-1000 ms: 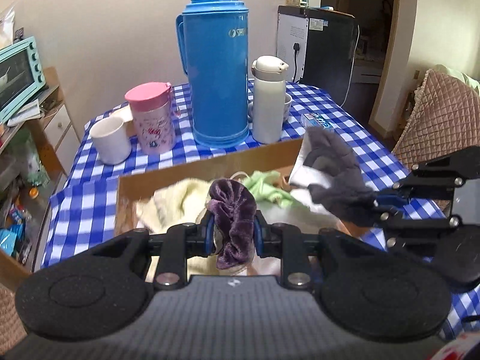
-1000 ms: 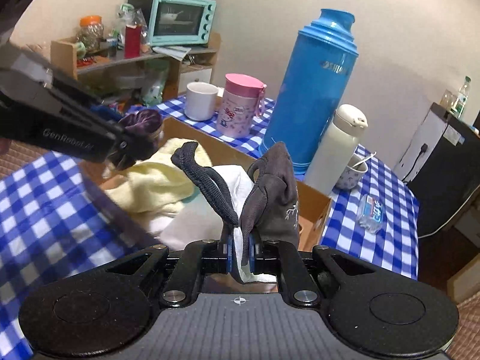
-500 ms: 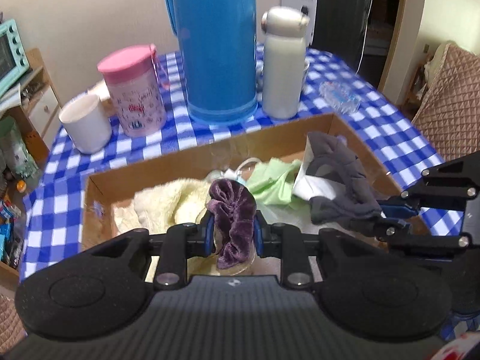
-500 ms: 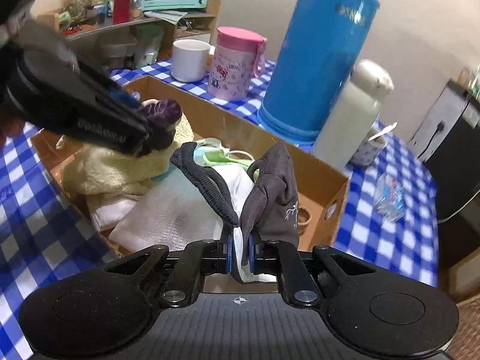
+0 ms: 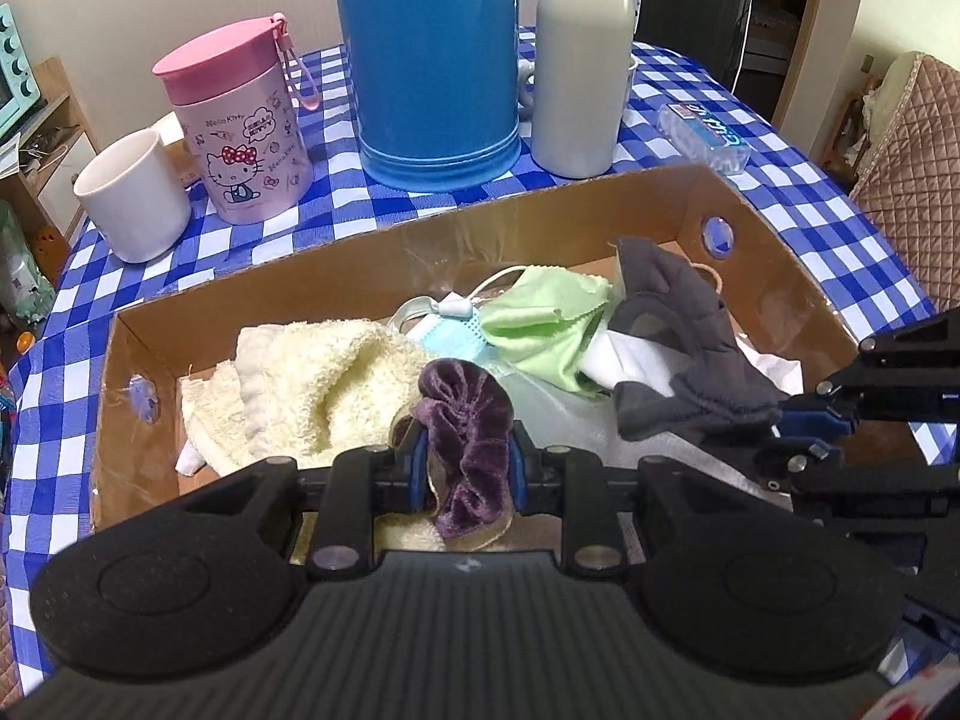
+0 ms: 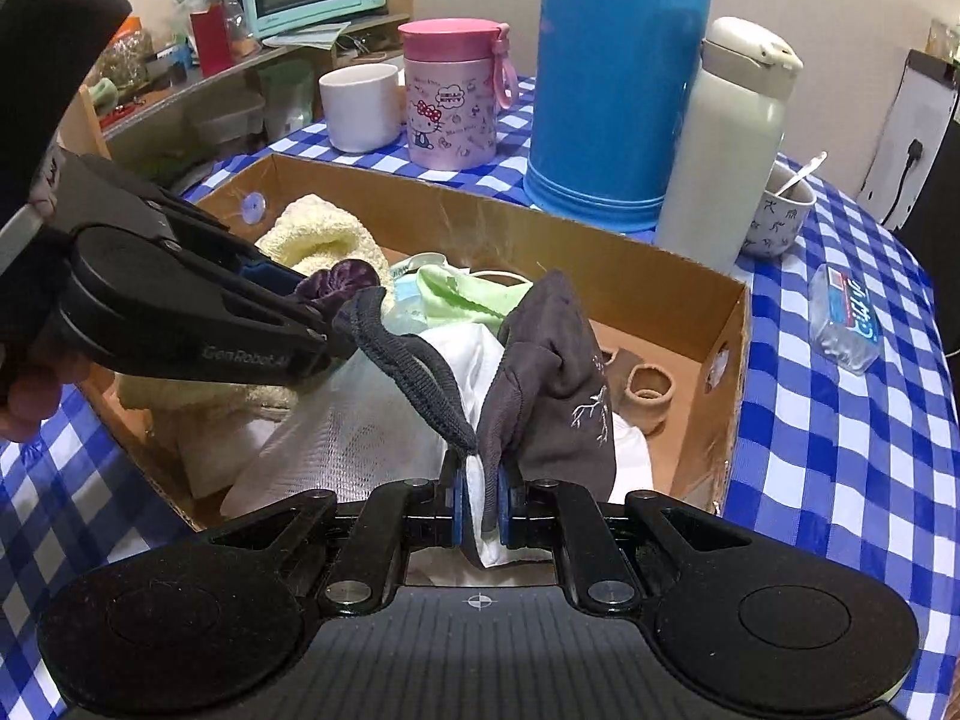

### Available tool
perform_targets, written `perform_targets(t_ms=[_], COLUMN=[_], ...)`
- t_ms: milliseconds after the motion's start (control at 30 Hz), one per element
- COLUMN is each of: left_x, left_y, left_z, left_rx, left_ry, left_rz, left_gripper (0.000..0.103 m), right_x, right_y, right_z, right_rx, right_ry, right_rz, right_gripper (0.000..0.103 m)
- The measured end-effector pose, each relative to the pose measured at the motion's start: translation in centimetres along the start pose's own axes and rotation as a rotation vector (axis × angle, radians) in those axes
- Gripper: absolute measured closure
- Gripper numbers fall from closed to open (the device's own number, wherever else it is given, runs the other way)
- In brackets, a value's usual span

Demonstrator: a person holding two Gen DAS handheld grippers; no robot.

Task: Organize soft objects
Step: 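Carry the scrunchie with the left gripper while the right carries the mask over the box, then release the scrunchie into the box with the left gripper while the right releases the mask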

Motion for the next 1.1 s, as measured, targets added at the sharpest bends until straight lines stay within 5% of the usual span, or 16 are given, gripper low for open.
perform_targets(t_ms=[233, 400, 500, 1100], left_x=[1.0, 2.6, 3.8, 7.2], left_y=[0.3, 0.7, 1.1, 3.5], left_z=[0.1, 0.5, 0.7, 0.9], left_rx=[0.021, 0.031, 0.042, 0.094], left_ry=[-0.010, -0.030, -0.050, -0.116], left_rz=[0.027, 0.043, 0.055, 0.038], left_gripper=[0.070, 0.063, 0.063, 0.063], right_x=[0.6, 1.7, 2.7, 7.4], right_y=[-0.2, -0.4, -0.5, -3.8], right_z=[0.1, 0.3, 0.6, 0.6], right_rx=[-0.031, -0.047, -0.049, -0.267], right_ry=[-0.012, -0.033, -0.060, -0.298], right_rz=[-0.006, -0.014, -0.020, -0.050], right_gripper=[0.090, 0.067, 0.062, 0.062])
Point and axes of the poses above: each gripper's, at about its wrist camera, not at the fingertips, and x roughly against the way its jaws point, y to its left, z to its underside, the point moved 1 cm from there along -x, roughly the way its jaws point, and after that the axes turned 4 degrees about -z, right-handed, at the moved point
